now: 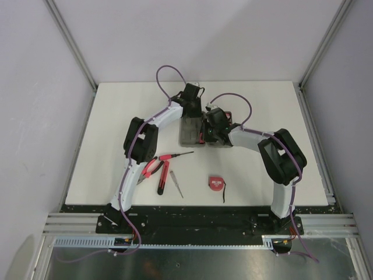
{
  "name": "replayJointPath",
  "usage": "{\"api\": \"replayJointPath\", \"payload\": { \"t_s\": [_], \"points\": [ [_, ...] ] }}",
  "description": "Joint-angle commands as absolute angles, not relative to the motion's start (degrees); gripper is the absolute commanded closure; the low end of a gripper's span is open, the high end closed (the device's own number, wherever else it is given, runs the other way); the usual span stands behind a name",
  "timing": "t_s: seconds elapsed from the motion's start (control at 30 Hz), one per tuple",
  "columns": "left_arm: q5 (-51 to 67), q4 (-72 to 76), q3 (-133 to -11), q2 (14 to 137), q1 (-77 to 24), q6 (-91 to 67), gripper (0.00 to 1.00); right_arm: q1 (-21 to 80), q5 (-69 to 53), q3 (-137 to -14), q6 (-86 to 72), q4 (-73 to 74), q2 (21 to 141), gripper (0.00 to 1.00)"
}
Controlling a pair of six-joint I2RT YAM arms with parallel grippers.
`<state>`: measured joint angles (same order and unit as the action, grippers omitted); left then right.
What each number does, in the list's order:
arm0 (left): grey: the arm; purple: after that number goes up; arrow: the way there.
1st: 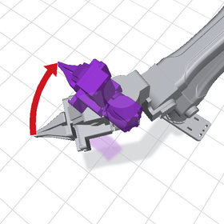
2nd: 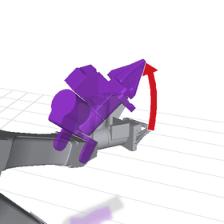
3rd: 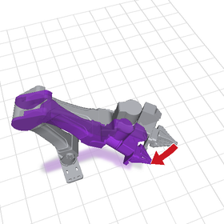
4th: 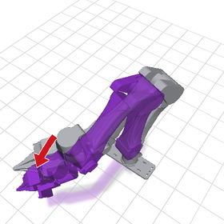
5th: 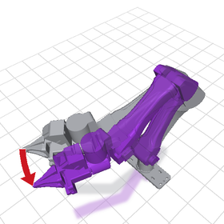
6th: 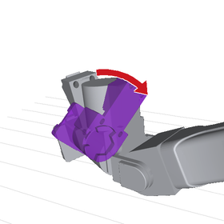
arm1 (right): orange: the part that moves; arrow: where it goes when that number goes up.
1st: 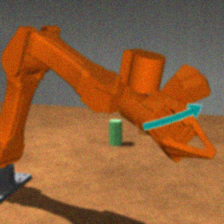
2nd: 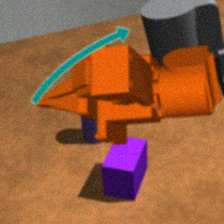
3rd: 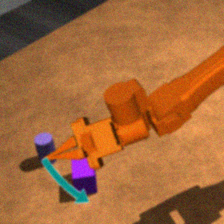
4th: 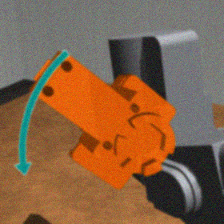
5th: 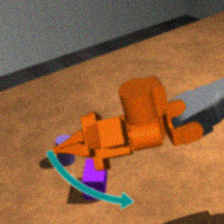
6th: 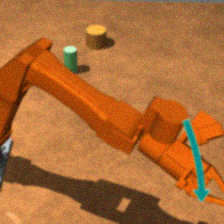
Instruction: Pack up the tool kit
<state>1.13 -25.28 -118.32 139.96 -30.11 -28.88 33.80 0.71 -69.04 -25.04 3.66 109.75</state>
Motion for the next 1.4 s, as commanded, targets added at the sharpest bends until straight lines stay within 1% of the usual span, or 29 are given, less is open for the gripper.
{"api": "replayJointPath", "payload": {
  "t_s": [0.0,0.03,0.1,0.23,0.27,0.33,0.43,0.5,0.7,0.77,0.9,0.97,1.37],
  "points": [
    [1.3,-25.1,-119.6,140.8,-30.6,-27.7,0.73,33.9,2.8,-69.9,-24.9,8.0,111.6,0.79],
    [1.4,-25.0,-119.5,140.5,-30.5,-27.7,0.68,33.9,2.9,-69.9,-24.9,8.1,111.7,0.8],
    [1.2,-24.3,-118.9,139.7,-30.6,-27.8,0.62,33.8,3.3,-69.9,-25.0,8.7,112.0,0.8],
    [0.5,-23.5,-118.2,138.7,-30.6,-28.1,0.59,33.6,3.7,-69.9,-25.3,9.5,112.6,0.81],
    [0.4,-23.4,-118.2,138.7,-30.6,-28.1,0.6,33.6,3.8,-69.9,-25.4,9.7,112.7,0.82],
    [0.4,-23.2,-118.3,138.9,-30.6,-28.2,0.65,33.4,3.9,-69.9,-25.5,10.2,112.8,0.82],
    [0.4,-23.2,-118.3,139.5,-30.7,-28.4,0.8,33.2,3.8,-69.9,-25.4,10.5,113.0,0.84],
    [0.7,-23.2,-118.1,139.8,-30.6,-28.5,0.84,33.2,3.7,-69.8,-25.3,10.8,113.2,0.86],
    [1.0,-23.2,-118.0,140.8,-31.0,-28.2,0.86,33.2,3.4,-69.8,-25.1,11.4,113.6,0.89],
    [0.6,-23.1,-117.6,141.1,-31.1,-28.3,0.9,33.2,3.3,-69.8,-25.0,11.4,113.7,0.91],
    [0.2,-23.2,-116.2,141.3,-31.1,-29.0,0.97,33.3,3.1,-69.8,-25.0,11.6,113.9,0.98],
    [0.3,-23.2,-115.5,141.3,-31.1,-29.2,0.99,33.3,2.9,-69.8,-25.0,11.8,114.1,0.99],
    [0.9,-24.6,-114.3,142.0,-30.9,-31.0,1.0,33.5,2.9,-69.7,-25.3,12.9,115.0,1.0]
  ]
}}
